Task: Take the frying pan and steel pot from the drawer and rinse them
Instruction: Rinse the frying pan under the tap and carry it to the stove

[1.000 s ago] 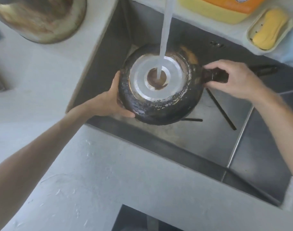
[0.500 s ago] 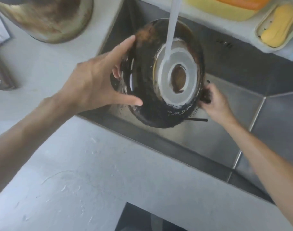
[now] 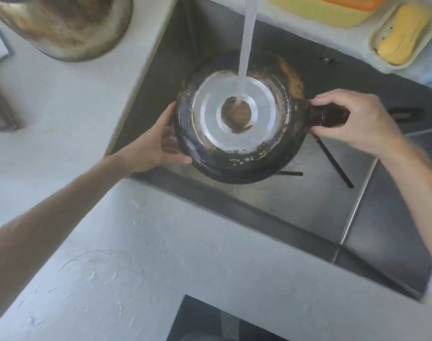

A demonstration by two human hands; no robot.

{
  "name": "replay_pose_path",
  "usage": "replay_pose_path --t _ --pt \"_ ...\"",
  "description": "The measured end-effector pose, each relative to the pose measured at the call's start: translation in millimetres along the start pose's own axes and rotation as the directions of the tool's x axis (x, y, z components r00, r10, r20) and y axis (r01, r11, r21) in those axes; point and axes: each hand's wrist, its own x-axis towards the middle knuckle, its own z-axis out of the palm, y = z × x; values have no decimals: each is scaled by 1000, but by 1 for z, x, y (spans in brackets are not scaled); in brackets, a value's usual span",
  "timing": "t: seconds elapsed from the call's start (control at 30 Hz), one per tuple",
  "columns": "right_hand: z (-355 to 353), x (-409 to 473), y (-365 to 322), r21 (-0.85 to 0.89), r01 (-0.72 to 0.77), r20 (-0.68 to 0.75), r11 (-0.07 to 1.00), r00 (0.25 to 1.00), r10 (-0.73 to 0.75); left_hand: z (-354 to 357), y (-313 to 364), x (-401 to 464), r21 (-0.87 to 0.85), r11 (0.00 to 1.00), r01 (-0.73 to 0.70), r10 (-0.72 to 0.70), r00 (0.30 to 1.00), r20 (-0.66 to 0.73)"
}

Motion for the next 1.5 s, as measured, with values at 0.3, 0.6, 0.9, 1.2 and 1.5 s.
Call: replay_pose_path --t 0.3,0.6,0.9,1.2,1.5 --pt "50 -24 18 70 -114 -179 991 976 125 -8 27 -20 303 914 -268 331 926 -179" --pt "101 -11 20 271 -170 264 948 960 96 -23 62 -1 -49 989 -139 116 941 -316" --pt "11 -8 14 2 -20 50 1000 999 20 -5 2 -4 22 993 -112 112 994 19" --pt "41 -38 22 21 -102 -177 995 979 104 -8 20 -18 424 866 -264 324 943 -76" --pt "59 -37 22 237 -177 103 955 982 157 -27 21 5 470 859 -202 301 943 -145"
